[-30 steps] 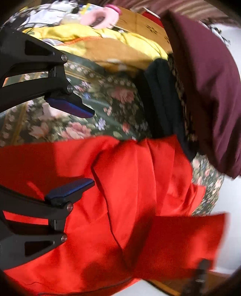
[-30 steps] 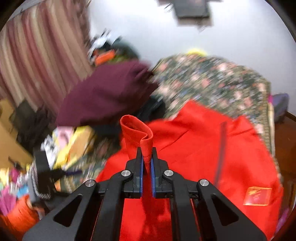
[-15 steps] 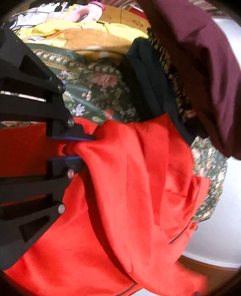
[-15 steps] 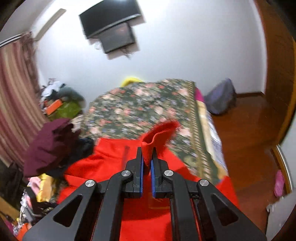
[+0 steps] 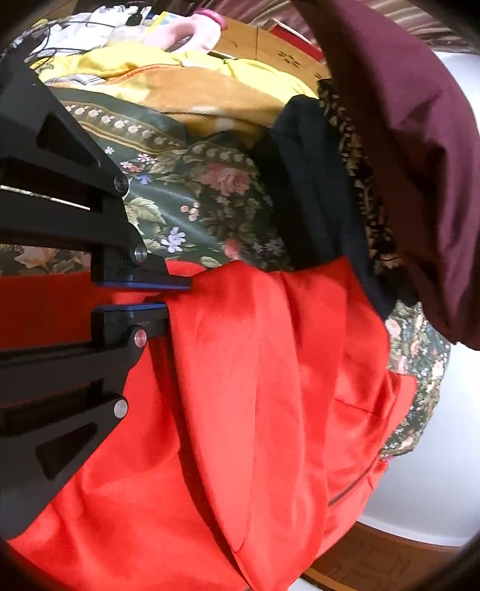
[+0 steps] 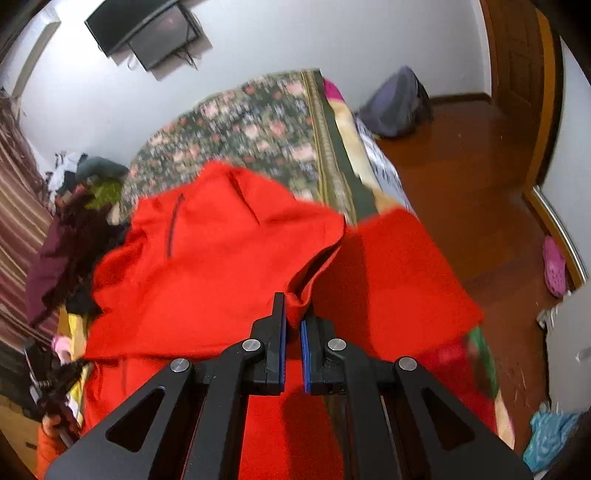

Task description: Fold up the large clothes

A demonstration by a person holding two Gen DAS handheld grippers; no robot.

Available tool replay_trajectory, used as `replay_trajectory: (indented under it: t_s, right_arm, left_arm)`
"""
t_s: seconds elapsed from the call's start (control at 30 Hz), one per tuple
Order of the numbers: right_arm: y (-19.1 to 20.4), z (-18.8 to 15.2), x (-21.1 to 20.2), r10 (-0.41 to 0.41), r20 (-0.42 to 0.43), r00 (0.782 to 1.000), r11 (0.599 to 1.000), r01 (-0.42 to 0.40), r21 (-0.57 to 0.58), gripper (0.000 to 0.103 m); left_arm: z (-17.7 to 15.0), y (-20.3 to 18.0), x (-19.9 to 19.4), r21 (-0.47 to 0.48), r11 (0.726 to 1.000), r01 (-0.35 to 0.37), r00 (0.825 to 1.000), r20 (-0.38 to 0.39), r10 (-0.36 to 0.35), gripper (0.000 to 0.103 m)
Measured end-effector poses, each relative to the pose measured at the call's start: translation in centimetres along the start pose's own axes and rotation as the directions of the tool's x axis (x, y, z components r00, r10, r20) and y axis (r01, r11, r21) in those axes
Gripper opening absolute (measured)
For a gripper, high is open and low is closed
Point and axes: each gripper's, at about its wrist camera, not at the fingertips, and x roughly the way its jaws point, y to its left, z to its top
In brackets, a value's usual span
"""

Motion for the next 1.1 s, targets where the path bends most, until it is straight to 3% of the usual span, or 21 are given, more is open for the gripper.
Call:
replay_trajectory:
  t_s: [0.2,0.33,0.4,0.47,0.53,0.6,0.67,0.73,0.77,0.9,1.1]
  right_arm:
    - [0.5,-1.9,0.1,-0.055,-0.043,0.998,0.995,0.051,-0.085,0.007]
    - [0.5,-2.3,-0.5,-0.063,-0.067,0.996,0.992,0.056,-0.110,0.011]
    - [0.1,-2.4,-1.2,-0.030,-0.071,0.997,0.995,0.023,-0.101,0.011]
    - [-0.3,-2.4,-2.1,-0.019,-0.049,0.999,0.996,0.015,-0.082,0.011]
    - [-0.8,-2.3,-2.9,-0.017,-0.020,1.000,0.998,0.015,-0.057,0.011]
    - [-2.0,-1.8,-3.9,-0.013,0.008,1.000,1.000,0.013,-0.018,0.012]
    - [-3.2,-1.4,-4.3,-0.030,0.032,0.999,0.999,0.029,0.039,0.020]
    - [-4.4,-1.1,-4.2,-0.064,0.044,0.997,0.992,0.059,0.109,0.055]
    - [-5.4,-1.1,-4.0,-0.077,0.052,0.996,0.985,0.068,0.158,0.060]
    - [-8.3,-0.9,-1.3,-0.030,-0.001,1.000,0.955,0.029,0.294,0.062]
    - [-11.3,-1.5,3.1,0.110,-0.052,0.993,0.880,-0.073,0.470,0.063]
  left_arm:
    - [-0.3,-0.5,0.3,0.003,1.000,0.010,0.999,-0.051,-0.010,0.006]
    - [-0.4,-1.5,-0.9,0.057,0.998,0.011,0.997,-0.074,-0.007,0.011]
    - [-0.4,-1.9,-1.7,0.075,0.997,0.019,0.997,-0.076,-0.014,0.024]
    - [-0.2,-2.6,-2.9,0.086,0.996,0.027,0.998,-0.053,-0.023,0.049]
    - [0.2,-3.3,-4.0,0.104,0.994,0.027,1.000,-0.017,-0.025,0.056]
    - [0.9,-4.4,-5.2,0.128,0.991,0.029,0.999,0.021,-0.032,0.056]
    - [1.8,-5.2,-6.0,0.140,0.990,0.033,0.998,0.050,-0.040,0.060]
    - [3.1,-6.2,-6.6,0.144,0.989,0.032,0.995,0.090,-0.046,0.064]
    - [3.6,-6.5,-6.7,0.142,0.989,0.034,0.993,0.104,-0.049,0.066]
    - [5.5,-7.2,-5.6,0.101,0.992,0.073,0.992,0.097,-0.083,0.066]
    - [7.0,-8.0,-1.4,0.001,0.987,0.159,0.987,-0.012,-0.159,0.066]
